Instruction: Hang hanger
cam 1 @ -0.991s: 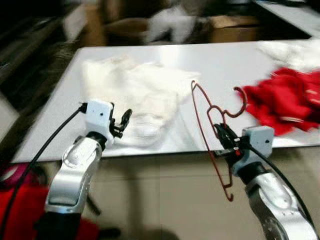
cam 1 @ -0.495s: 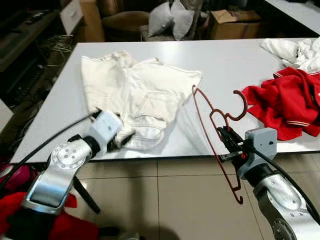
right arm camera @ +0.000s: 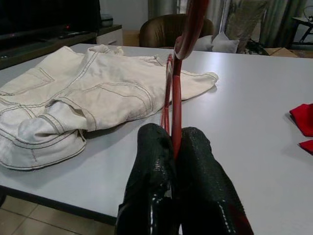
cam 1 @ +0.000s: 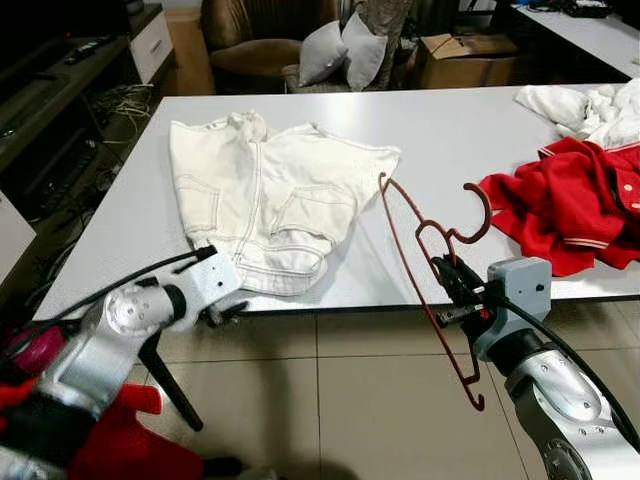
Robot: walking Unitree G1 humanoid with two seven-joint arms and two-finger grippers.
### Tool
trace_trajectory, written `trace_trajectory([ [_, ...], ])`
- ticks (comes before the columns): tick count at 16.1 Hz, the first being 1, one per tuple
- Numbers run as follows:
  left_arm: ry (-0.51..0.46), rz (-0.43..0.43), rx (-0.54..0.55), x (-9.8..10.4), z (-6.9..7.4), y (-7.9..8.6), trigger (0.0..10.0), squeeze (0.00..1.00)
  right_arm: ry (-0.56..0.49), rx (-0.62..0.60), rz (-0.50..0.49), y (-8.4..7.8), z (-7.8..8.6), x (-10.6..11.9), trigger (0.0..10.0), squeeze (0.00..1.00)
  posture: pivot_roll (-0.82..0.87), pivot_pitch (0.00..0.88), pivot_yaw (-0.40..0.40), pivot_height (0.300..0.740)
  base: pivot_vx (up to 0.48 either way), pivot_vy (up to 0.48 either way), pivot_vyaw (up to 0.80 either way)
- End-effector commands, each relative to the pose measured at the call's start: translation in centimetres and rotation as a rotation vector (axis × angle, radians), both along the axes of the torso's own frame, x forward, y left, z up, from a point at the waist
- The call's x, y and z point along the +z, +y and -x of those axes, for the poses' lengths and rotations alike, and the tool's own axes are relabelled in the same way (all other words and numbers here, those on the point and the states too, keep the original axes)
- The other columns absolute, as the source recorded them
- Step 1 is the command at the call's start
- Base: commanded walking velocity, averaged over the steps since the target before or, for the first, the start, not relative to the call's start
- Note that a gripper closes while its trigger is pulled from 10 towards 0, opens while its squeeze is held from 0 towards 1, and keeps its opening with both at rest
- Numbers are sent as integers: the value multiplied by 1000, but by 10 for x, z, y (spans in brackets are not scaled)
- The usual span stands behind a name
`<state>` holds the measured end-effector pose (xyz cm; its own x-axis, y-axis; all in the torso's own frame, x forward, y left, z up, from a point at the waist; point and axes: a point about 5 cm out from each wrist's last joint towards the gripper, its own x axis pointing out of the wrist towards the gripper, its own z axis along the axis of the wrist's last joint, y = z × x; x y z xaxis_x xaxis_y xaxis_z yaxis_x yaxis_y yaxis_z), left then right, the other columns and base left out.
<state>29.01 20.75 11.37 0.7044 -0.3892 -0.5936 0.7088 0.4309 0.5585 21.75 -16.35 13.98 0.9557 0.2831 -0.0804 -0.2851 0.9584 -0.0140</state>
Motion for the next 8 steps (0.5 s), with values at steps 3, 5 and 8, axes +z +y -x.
trace_trajectory([
  [3, -107, -112, 6, 2, -13, 7, 10000, 0, -18, -1, 5, 1, 0, 2, 10000, 0, 6, 0, 64, 740, 0, 0, 0],
  [5, -100, -147, -18, -4, -12, 6, 10000, 0, -20, 1, 4, 2, 0, 2, 10000, 0, 5, 0, 66, 740, 0, 0, 0],
  [8, -144, -126, -35, -7, -15, 2, 10000, 0, -25, -6, 3, 2, 0, 2, 10000, 0, 4, 0, 71, 740, 0, 0, 0],
])
